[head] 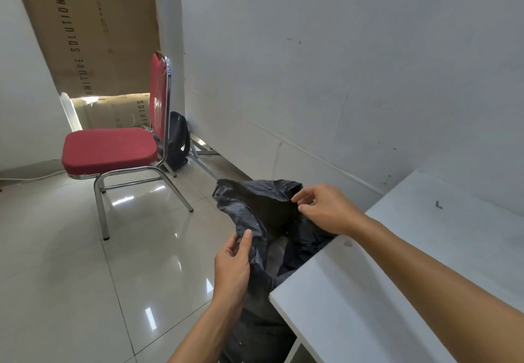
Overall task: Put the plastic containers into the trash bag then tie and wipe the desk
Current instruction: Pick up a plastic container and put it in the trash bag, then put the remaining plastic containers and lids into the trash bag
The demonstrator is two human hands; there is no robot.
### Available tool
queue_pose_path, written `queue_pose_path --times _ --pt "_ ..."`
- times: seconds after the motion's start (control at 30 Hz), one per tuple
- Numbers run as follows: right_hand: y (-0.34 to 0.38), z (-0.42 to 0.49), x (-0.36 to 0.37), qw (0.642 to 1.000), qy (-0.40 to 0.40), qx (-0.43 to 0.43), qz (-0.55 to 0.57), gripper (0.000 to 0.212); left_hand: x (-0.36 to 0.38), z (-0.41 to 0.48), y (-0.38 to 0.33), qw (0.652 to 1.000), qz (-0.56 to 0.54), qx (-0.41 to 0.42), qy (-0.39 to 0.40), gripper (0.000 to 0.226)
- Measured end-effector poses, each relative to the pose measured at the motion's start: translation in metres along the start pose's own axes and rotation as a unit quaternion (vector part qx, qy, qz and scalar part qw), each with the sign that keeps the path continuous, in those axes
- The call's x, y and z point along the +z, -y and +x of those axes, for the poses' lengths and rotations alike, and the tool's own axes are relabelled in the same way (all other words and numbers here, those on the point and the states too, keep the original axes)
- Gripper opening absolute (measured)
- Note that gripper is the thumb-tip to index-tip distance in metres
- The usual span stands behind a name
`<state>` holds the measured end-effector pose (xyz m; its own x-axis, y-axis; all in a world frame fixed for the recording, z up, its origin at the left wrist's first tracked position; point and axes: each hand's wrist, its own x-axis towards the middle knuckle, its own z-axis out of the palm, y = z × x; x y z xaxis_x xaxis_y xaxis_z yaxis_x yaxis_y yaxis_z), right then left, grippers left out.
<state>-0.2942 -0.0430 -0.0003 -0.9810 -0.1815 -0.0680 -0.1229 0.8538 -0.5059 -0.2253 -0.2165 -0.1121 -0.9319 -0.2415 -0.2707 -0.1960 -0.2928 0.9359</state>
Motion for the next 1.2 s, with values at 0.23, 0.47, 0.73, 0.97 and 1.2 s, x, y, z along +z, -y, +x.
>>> queue_pose_path --times 0.23,0.47,0.73,0.97,1.2 --pt "-0.018 -0.103 -0.058 0.984 -0.117 0.027 0.128 0.019 0.002 -0.050 -0.029 0.991 0.130 -0.016 0.023 0.053" --pt "-0.050 -0.222 -0.090 0.954 -0.170 0.077 0.234 0.016 0.025 -0.114 -0.065 0.987 0.147 0.062 0.028 0.054" --pt "-0.093 -0.325 -0.123 0.917 -0.243 0.136 0.285 0.037 0.095 -0.192 -0.049 0.975 0.143 0.101 0.137 0.027" --pt "-0.123 -0.359 -0.107 0.927 -0.174 0.218 0.252 0.028 0.134 -0.227 0.010 0.931 0.271 0.151 0.191 0.041" --pt "-0.128 -0.319 -0.094 0.926 -0.181 0.262 0.205 0.059 0.138 -0.236 0.032 0.787 0.506 0.299 0.189 0.070"
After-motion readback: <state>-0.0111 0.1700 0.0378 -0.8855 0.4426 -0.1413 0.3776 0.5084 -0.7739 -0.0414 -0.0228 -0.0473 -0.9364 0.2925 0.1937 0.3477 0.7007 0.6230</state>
